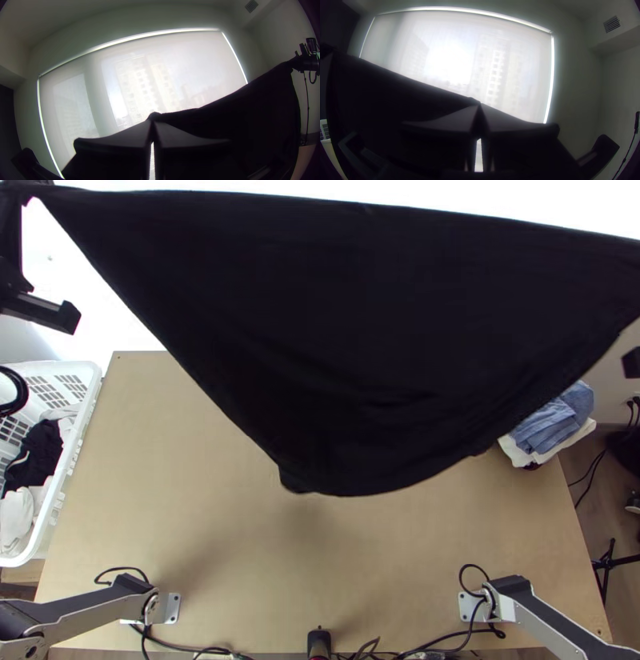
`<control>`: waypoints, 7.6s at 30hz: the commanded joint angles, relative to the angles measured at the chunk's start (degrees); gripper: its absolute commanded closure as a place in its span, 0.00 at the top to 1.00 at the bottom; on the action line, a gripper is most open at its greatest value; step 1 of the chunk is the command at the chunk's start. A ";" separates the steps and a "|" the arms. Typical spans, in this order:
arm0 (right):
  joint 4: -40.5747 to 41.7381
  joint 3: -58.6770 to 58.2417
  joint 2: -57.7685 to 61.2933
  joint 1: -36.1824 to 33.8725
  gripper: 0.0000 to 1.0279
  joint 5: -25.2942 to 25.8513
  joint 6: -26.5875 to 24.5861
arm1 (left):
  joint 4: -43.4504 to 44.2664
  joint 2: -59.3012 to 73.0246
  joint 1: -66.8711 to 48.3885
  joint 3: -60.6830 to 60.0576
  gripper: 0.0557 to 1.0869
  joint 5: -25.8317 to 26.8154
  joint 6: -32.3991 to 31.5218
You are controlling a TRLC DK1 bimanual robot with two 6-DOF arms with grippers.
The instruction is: Fold the t-shirt
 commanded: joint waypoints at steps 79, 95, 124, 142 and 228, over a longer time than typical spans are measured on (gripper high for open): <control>5.70 -20.74 37.13 33.98 0.95 -2.72 9.21 | 20.55 -24.67 30.78 -89.95 0.03 5.23 -10.81; 5.26 -40.52 32.56 58.85 0.84 -2.72 2.36 | 19.50 -27.93 28.93 -93.73 0.03 4.61 -12.57; 10.97 -32.78 54.44 57.71 0.52 -4.83 -0.02 | 22.57 -24.76 28.05 -94.43 0.03 4.53 -13.54; -1.68 -36.12 32.74 44.43 0.03 -4.66 0.25 | 19.85 -20.98 29.37 -89.25 0.03 4.44 -13.01; -12.85 22.06 -6.29 -0.74 0.03 -2.72 -10.56 | -7.93 -23.80 31.92 -3.20 0.03 9.97 -10.72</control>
